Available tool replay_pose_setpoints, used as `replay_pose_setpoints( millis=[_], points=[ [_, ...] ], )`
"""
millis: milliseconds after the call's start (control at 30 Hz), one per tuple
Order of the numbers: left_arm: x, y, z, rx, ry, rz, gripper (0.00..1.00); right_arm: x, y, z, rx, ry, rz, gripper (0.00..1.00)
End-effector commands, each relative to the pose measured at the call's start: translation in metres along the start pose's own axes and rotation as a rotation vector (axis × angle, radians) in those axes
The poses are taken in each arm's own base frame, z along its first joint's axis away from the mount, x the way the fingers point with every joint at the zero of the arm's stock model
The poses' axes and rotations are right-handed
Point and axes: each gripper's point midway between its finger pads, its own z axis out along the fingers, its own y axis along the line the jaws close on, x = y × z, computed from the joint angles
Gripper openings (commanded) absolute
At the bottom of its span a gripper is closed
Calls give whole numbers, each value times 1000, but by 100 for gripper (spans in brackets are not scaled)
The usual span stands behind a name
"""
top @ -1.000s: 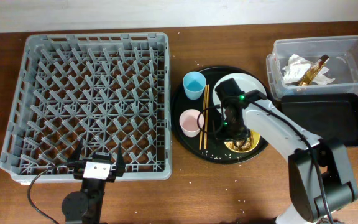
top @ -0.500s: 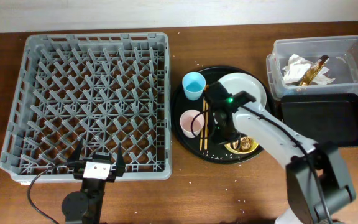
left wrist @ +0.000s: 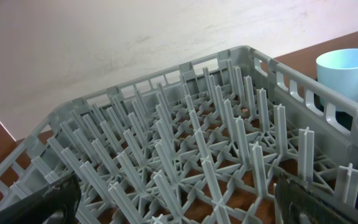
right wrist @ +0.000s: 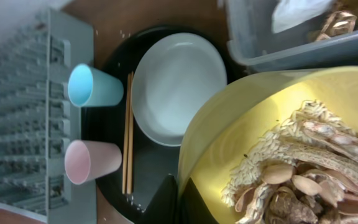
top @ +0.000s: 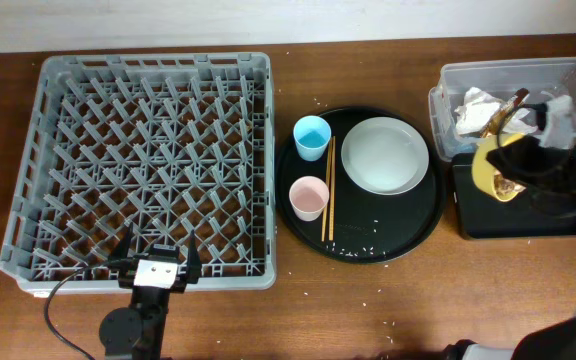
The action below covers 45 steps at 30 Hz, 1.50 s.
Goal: Sort waste into correct bins and load items into the dishwasher rack
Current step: 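Grasp the yellow bowl with right gripper and tip scraps onto black tray, then set the yellow bowl back on the black tray with right gripper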
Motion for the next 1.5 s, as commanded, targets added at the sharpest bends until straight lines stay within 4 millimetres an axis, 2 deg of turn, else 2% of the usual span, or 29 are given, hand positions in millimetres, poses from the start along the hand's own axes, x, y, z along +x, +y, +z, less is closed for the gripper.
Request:
replay_pose_setpoints(
  millis=[0,167,267,367,433,500,667,1033,1067,1133,1233,1333,1367,1433,1467],
  points=[
    [1,-1,0,5,-1,7,100,-7,-12,-4,-184,-64,31,4],
    [1,-1,0,5,-1,7,100,-8,-59,9,-370,-116,241,4],
    [1,-1,0,5,-1,7,100,-18,-63,7,-559,-177,336,4],
    [1,-1,0,5,-1,7,100,-16,-80,10,-592,-188,407,4],
    [1,-1,0,5,-1,7,100,-19,-84,1,-642,-203,504,4],
    [1,-1,0,5,-1,7,100,-29,-86,-22,-745,-273,577,4],
    [1,-1,0,5,-1,7,100,-27,-108,-39,-736,-309,682,4],
    [1,-1,0,5,-1,7,100,-27,-116,-35,-692,-293,698,4],
    [1,-1,0,5,-1,7,100,-25,-112,-36,-703,-285,718,4],
    [1,-1,0,5,-1,7,100,-18,-90,-33,-692,-266,640,4],
    [1,-1,0,5,-1,7,100,7,-34,-12,-608,-94,461,4],
    [1,-1,0,5,-1,7,100,34,33,24,-553,128,224,4],
    [1,-1,0,5,-1,7,100,48,52,42,-511,221,142,4],
    [1,-1,0,5,-1,7,100,84,58,92,-219,436,40,4],
    [1,-1,0,5,-1,7,100,90,58,101,-143,465,20,4]
  ],
)
